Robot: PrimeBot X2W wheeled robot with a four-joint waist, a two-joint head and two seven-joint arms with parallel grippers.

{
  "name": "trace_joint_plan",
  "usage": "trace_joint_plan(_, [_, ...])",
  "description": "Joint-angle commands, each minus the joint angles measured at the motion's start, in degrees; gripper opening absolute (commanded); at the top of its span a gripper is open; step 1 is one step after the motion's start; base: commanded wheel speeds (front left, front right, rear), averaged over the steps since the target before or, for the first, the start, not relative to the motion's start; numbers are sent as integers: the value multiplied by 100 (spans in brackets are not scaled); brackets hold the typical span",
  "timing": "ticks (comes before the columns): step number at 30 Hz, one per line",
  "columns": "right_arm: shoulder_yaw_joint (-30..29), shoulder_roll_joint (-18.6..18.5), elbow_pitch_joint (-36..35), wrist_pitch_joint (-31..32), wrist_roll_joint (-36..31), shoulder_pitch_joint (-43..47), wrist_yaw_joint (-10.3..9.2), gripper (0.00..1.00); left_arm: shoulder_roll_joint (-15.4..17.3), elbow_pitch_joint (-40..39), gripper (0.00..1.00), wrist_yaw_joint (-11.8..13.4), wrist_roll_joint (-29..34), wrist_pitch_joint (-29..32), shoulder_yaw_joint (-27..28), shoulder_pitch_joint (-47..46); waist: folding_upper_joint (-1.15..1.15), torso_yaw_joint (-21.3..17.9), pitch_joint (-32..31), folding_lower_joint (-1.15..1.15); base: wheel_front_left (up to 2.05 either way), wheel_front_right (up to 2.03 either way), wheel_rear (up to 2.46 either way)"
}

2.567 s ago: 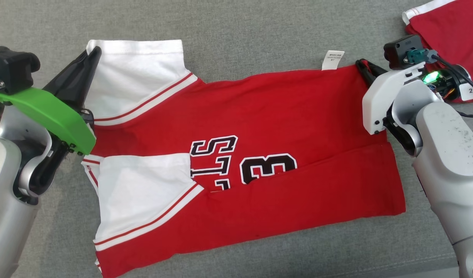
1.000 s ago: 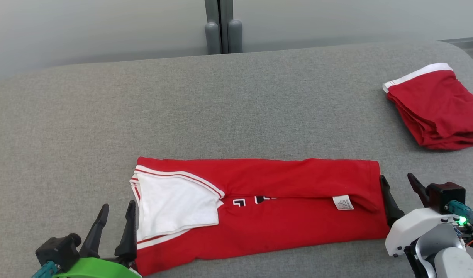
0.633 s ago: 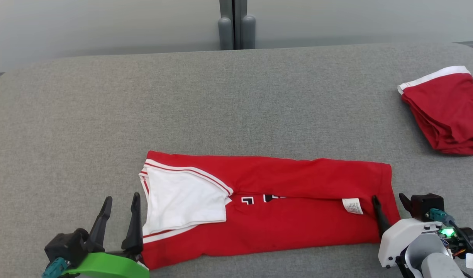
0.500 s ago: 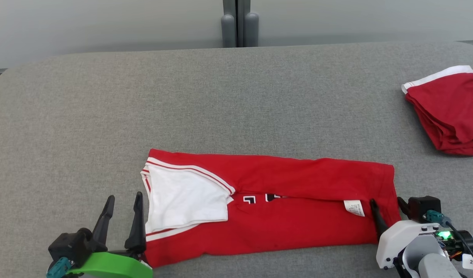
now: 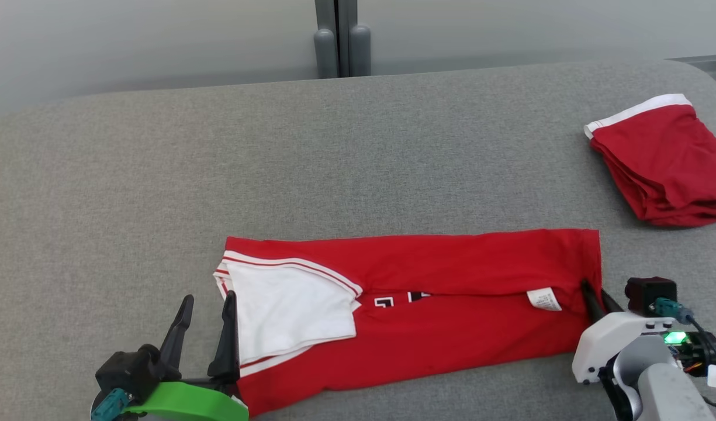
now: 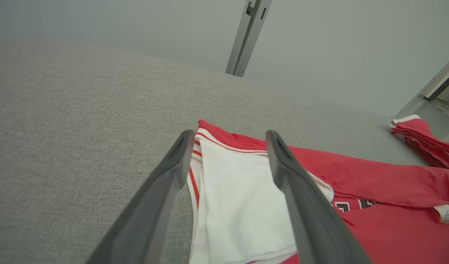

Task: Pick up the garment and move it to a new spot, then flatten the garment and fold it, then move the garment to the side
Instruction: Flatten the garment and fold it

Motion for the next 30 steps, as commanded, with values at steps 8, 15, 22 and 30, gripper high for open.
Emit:
trace_joint_plan(8, [-507,-160,-1132,369,-12,282,-13,0,-137,123,100,-153,134,-18,66,-130,0,-158,-31,0,0,0,0])
trace_joint_plan(15, [-1,-60,-2073,858,732,519,-12,0,-192,181,100,-214,196,-18,105,-180,0,-119,-71,0,0,0,0])
trace_joint_plan(22, [1360,-36,-2605,1140,1613,599,-12,0,-218,203,100,-261,235,-18,118,-231,0,105,-157,0,0,0,0])
trace_joint_plan(30, [2687,-39,-2361,867,2669,144,-12,0,-229,195,100,-306,255,-18,121,-277,0,477,-230,0,0,0,0])
